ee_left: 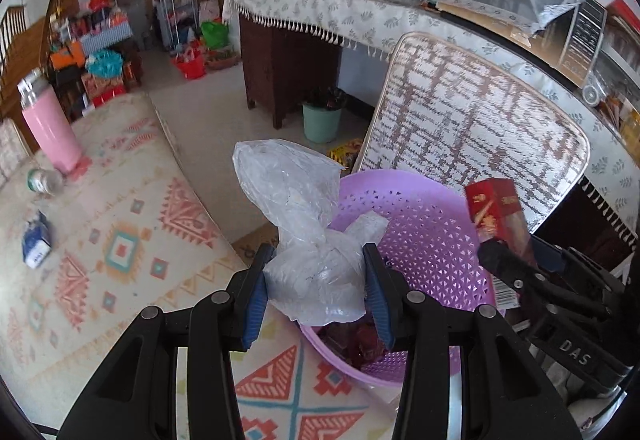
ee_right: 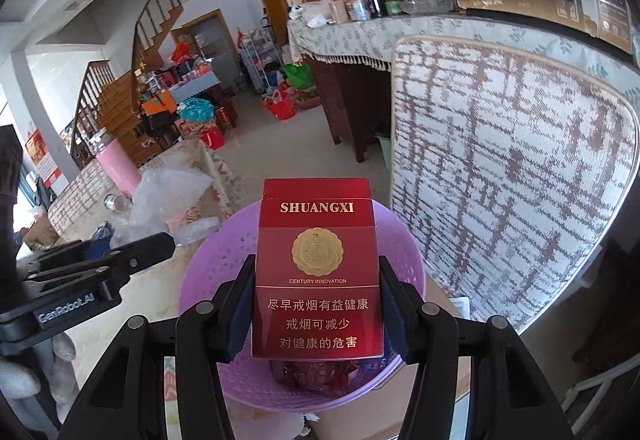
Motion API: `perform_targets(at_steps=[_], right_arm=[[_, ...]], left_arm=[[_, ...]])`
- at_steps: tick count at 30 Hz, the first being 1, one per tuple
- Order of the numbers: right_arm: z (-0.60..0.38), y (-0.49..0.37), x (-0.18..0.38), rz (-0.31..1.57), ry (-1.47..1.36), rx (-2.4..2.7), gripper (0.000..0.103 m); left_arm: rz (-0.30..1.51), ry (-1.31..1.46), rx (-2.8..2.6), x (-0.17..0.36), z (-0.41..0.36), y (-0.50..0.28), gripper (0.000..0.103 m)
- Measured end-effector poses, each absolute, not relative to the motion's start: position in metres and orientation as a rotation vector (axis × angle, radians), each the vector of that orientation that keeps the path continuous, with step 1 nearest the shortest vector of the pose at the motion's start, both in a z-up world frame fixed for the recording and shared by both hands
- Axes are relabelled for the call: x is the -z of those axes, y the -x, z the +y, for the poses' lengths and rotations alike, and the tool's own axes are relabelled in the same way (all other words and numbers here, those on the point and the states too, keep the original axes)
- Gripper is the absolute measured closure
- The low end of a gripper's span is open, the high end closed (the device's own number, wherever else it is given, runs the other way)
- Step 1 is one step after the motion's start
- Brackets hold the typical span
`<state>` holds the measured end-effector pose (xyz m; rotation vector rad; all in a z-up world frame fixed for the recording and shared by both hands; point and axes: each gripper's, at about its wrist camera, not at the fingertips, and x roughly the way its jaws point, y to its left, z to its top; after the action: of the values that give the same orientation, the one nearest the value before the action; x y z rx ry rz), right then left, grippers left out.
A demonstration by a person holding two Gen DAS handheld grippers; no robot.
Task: Collect trash
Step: 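Open both tools to drop the clear bag and red box into the basket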
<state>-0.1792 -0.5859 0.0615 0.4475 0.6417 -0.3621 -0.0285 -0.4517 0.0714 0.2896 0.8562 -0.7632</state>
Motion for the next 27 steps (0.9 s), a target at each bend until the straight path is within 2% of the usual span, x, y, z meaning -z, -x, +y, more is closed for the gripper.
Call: perform_targets(at_steps=[21,23,25,26,27], right_arm=[[-0.606,0.166,-0.044,0.681,-0.507,0.382,0.043],[-0.606,0.164,-0.044,0.683,-0.51,0.379,0.042],[-0.606,0.163,-0.044,0.68,-0.519,0.376,0.042],[-0.605,0.163,-0.044,0.68,-0.521,0.376,0.041],[-0.604,0.163,-0.044,0.679,-0.522,0.377,0.039]], left_arm=[[0.914,-0.258,0.807,-0.057,-0.475,0.009,0.059],[0.897,-0.262,0.813,-0.058,-0.474,0.011,0.054],[0.869,-0.268,0.812,-0.061,-0.472,0.014,0.035],[0.856,-0.267,0.811,-0.063,-0.47,0.015,0.03],[0.841,-0.266,0.809,-0.066,-0.468,0.017,0.029]])
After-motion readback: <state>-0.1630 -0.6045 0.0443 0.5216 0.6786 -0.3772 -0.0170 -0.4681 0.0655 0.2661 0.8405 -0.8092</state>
